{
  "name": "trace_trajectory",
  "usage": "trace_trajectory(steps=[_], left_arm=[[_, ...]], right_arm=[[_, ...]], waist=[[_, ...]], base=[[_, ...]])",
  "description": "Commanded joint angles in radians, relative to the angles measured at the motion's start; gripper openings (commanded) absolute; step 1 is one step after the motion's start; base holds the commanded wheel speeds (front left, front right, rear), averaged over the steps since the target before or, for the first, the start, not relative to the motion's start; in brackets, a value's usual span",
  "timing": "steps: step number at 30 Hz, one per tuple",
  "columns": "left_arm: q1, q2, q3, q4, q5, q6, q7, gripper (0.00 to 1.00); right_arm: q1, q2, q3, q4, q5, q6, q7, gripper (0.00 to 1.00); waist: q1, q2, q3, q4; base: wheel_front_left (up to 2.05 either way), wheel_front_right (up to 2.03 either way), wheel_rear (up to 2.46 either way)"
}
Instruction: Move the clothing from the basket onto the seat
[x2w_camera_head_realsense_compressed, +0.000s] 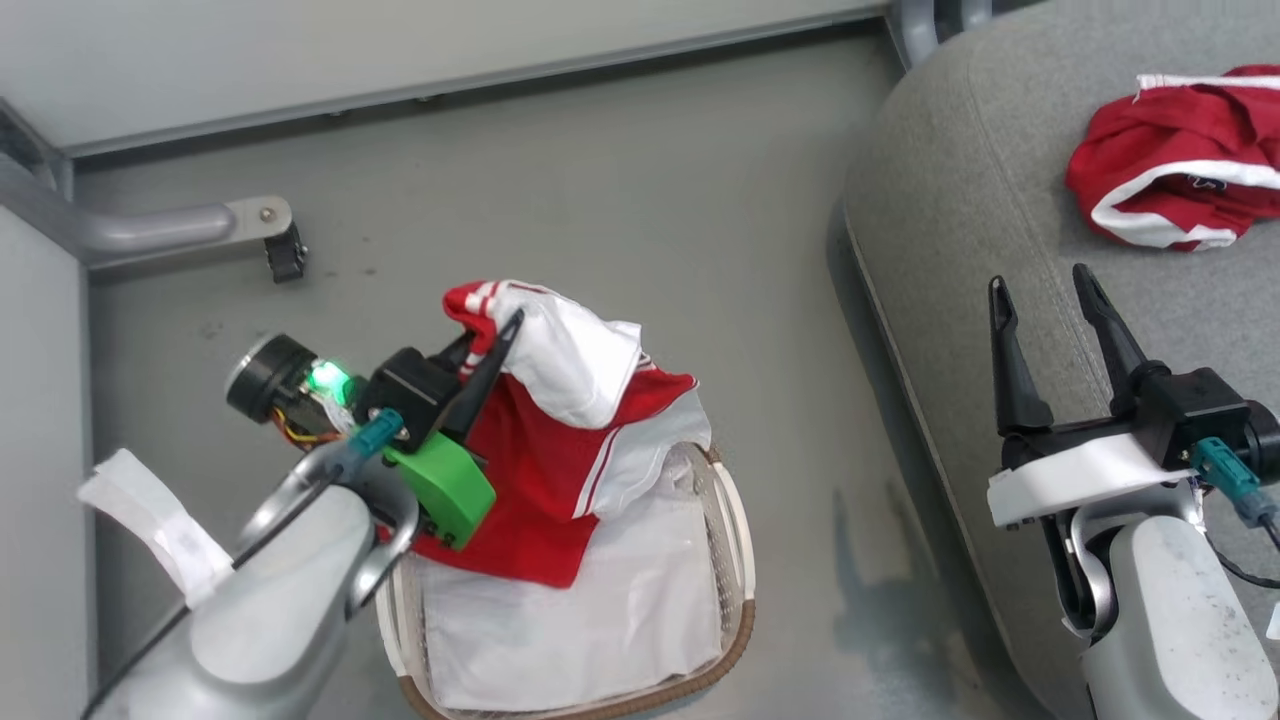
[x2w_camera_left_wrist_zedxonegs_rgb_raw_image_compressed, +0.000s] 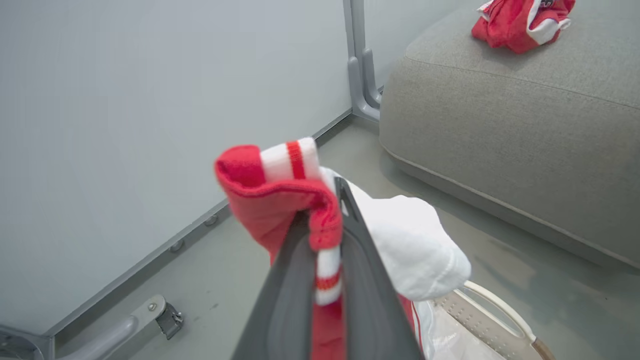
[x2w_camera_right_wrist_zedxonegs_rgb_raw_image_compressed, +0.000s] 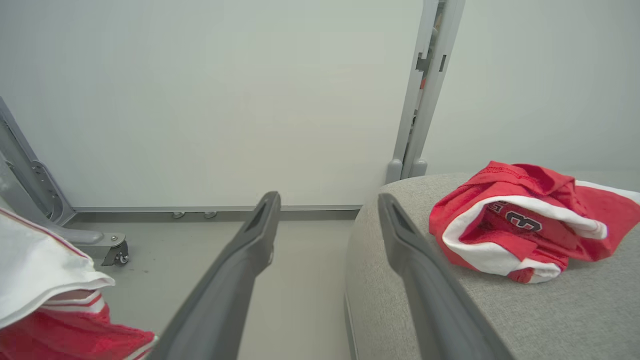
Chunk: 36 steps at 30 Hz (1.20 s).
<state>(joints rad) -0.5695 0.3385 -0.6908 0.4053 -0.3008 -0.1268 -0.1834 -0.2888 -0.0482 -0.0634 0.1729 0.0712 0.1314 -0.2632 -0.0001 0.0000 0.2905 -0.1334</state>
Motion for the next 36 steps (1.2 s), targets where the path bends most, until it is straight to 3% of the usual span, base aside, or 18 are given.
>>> trace_trajectory(steps=[1, 8, 16, 27, 36], left_arm=[[-0.031, 0.032, 0.003, -0.019, 0.011, -0.002, 0.013, 0.0], [-0.138, 0.096, 0.01, -0.097, -0.008, -0.003, 0.069, 0.0], [-0.272, 0.132, -0.021, -0.126, -0.036, -0.005, 0.106, 0.0], [-0.375, 0.116, -0.07, -0.088, -0.079, -0.005, 0.11, 0.0], [-0.406, 0.092, -0.118, -0.098, -0.097, -0.005, 0.083, 0.0]], right_arm=[[0.023, -0.004, 0.006, 0.009, -0.007, -0.001, -0.002, 1.0], [0.031, -0.004, 0.038, 0.029, -0.021, -0.001, -0.002, 1.0], [0.028, -0.004, 0.095, 0.041, -0.018, -0.001, -0.002, 1.0], [-0.006, -0.004, 0.283, 0.063, 0.041, -0.001, -0.002, 1.0], [-0.047, -0.004, 0.334, 0.113, 0.023, -0.001, -0.002, 1.0]], waist=[[0.0001, 0.0, -0.115, 0.059], [0.0001, 0.0, -0.175, 0.063], [0.0001, 0.0, -0.213, 0.062], [0.0001, 0.0, -0.251, 0.056], [0.0001, 0.0, -0.262, 0.072]], base=[[0.0, 0.0, 0.0], [0.0, 0.0, 0.0], [0.0, 0.0, 0.0], [0.0, 0.0, 0.0], [0.0, 0.0, 0.0]])
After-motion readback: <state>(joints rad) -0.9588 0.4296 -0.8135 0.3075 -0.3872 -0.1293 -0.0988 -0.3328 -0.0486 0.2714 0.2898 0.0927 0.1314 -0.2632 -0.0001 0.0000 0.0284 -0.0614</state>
